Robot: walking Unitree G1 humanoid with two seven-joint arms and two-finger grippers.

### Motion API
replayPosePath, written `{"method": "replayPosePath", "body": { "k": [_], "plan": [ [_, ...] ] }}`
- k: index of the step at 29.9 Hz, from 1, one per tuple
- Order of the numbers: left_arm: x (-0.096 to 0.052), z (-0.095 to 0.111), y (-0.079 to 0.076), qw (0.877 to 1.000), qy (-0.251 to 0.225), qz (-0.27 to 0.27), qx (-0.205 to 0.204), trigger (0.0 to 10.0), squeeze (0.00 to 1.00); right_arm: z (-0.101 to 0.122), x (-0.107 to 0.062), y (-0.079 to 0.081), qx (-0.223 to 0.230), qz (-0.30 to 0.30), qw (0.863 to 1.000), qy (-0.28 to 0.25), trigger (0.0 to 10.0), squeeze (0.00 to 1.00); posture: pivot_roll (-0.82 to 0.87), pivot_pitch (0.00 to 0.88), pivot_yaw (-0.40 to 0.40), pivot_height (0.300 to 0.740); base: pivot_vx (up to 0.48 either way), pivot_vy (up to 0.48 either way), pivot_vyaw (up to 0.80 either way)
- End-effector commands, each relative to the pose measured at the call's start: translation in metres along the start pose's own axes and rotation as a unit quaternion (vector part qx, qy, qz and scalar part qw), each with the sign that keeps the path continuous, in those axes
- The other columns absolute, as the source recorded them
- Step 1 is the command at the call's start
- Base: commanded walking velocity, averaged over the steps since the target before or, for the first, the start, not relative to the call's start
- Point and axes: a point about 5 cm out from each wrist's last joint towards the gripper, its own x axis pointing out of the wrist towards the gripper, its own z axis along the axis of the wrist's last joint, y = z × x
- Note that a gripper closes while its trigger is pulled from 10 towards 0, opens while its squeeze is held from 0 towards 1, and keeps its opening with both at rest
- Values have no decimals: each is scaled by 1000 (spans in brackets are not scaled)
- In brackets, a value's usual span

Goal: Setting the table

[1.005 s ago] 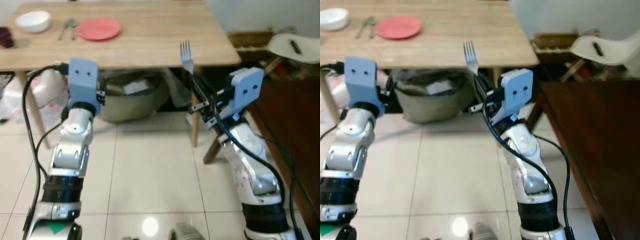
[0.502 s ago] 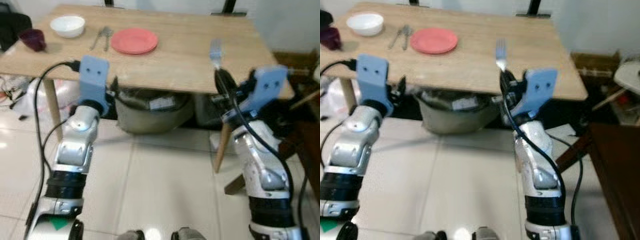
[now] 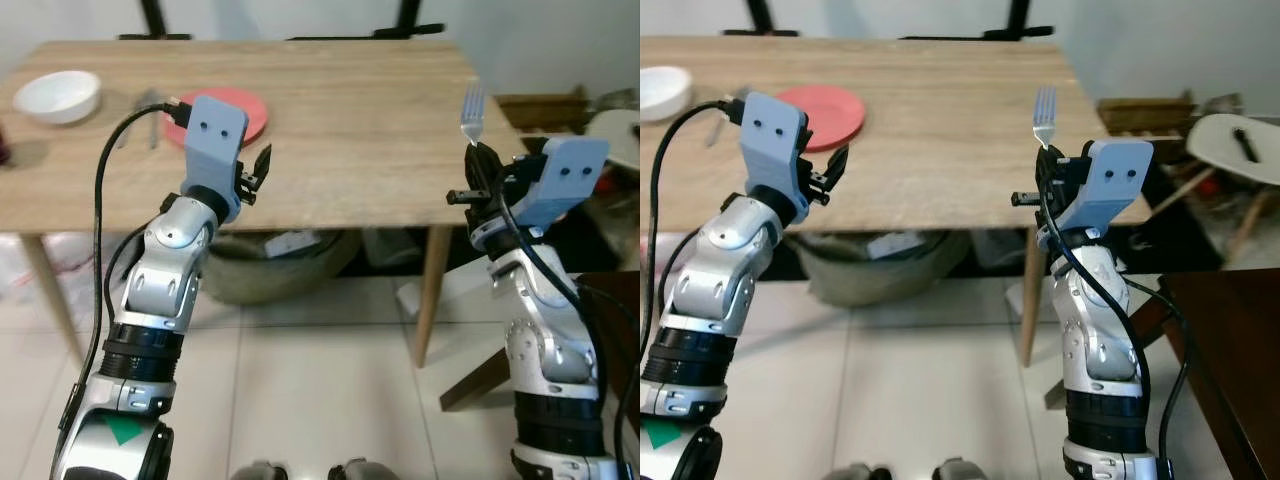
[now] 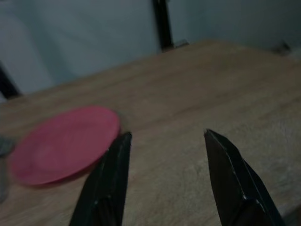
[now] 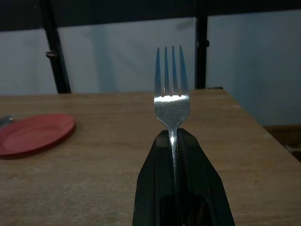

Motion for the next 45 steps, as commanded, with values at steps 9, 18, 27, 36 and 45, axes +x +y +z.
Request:
{"method": "replayPosePath", "body": {
  "k": [9, 18, 27, 36, 45],
  "plan": [
    [0, -2, 0, 1000, -1, -5, -4, 10000, 0, -1, 2, 1, -1, 8, 1000, 4, 10000, 0, -121, 61, 84, 740, 480, 0, 0],
    [-3, -4, 0, 1000, 0, 1, -5, 10000, 0, -2, 5, 18, 7, 64, 998, 8, 10000, 0, -111, 56, 79, 740, 480, 0, 0],
    [-3, -4, -3, 1000, -2, -16, -7, 10000, 0, 2, 11, 6, -34, 19, 999, -3, 10000, 0, -108, 52, 78, 740, 480, 0, 0],
    [-3, -3, -9, 999, -3, -41, -13, 10000, 0, -3, 9, -1, -51, 27, 998, 16, 10000, 0, -115, 50, 84, 740, 470, 0, 0],
    [-38, 20, -18, 969, -33, -238, -52, 10000, 0, -33, 4, -26, -103, 38, 986, 124, 10000, 0, -98, 76, 81, 740, 129, 0, 0]
  ]
}}
